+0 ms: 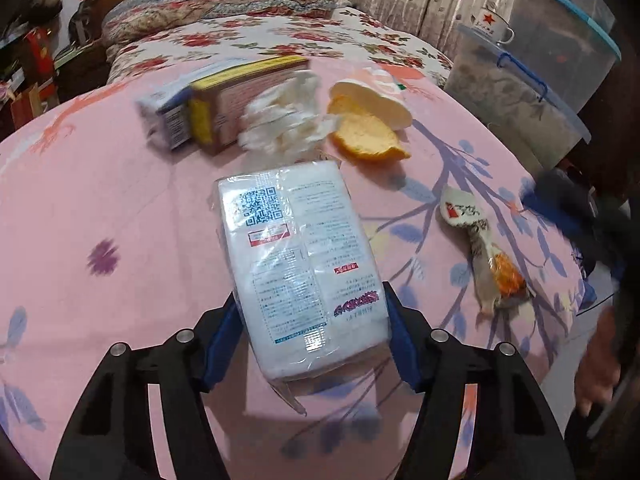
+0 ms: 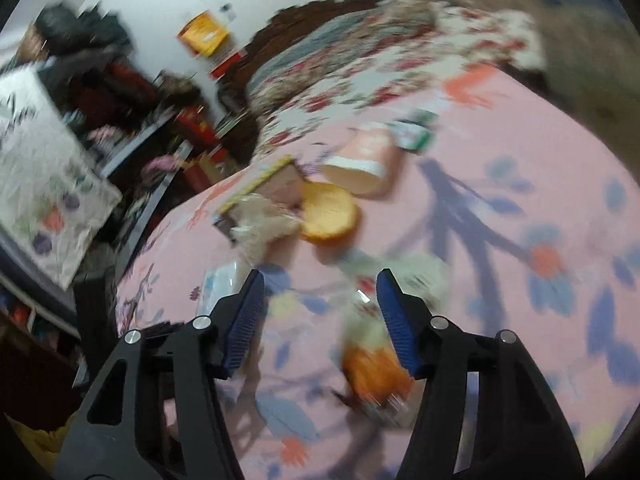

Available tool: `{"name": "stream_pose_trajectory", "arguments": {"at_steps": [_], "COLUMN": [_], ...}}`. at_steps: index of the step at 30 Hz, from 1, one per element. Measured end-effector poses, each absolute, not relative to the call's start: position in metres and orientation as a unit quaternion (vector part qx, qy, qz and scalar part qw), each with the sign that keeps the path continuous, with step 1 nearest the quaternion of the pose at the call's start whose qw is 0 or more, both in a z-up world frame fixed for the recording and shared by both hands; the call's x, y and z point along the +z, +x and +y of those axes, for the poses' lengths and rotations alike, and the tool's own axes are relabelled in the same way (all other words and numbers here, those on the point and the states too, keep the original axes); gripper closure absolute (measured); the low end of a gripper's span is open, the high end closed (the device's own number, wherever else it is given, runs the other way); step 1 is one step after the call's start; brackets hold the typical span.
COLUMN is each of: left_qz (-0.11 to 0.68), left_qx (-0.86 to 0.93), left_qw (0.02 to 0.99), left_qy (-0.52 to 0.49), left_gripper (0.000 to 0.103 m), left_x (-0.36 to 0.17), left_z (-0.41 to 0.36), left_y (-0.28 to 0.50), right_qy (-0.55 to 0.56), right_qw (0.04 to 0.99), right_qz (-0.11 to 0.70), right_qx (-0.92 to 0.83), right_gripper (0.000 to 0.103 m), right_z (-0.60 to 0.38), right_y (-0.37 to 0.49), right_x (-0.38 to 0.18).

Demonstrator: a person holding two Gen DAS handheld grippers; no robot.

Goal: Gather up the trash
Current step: 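Grasp the white wipes pack with the left tool while the right tool grasps tissue, then carry the wipes pack and tissue to the beige bin and release both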

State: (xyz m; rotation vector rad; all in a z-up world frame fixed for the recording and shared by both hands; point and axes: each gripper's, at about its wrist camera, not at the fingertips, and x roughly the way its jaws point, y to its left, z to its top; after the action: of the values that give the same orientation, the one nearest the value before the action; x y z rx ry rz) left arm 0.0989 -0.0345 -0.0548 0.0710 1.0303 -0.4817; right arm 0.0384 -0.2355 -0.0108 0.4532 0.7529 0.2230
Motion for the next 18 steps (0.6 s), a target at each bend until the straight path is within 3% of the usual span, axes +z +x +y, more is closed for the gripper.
{"name": "stream_pose_trajectory", "arguments": {"at_steps": [10,11,12,15,18], "left_qz": [0.489,0.489,0.489,0.484,0.48], "left_qx": [-0.19,-0.189,-0.188,-0.188,-0.194], "left_qw": [0.851,0.851,0.852,0.854,0.855], "left_qy": [-0.006,-0.009,-0.012,-0.016,-0.019], "left_gripper": [0.041,0.041,0.041,0.041,0.041], "left_x": [-0.051,-0.05,-0.049,-0.047,-0.042], "left_z": [0.031,0.035,0.038,0.042,0.041], "left_y": [0.09,0.089,0.089,0.087,0.086], "right_qy": [0.107,0.104,0.099,0.087,0.112], "right_qw": [0.869,0.867,0.862,0.861,0.859], "right_qz": [0.456,0.462,0.472,0.471,0.458], "right_qx": [0.159,0.156,0.156,0.171,0.2], "right_gripper": [0.038,0.04,0.057,0.067,0.069], "right_z": [-0.136,-0.132,-0.128,-0.125,-0.133], "right_y": [0.171,0.179,0.189,0.186,0.161], "right_x": [-0.028,-0.032,-0.038,-0.041,-0.032]}}
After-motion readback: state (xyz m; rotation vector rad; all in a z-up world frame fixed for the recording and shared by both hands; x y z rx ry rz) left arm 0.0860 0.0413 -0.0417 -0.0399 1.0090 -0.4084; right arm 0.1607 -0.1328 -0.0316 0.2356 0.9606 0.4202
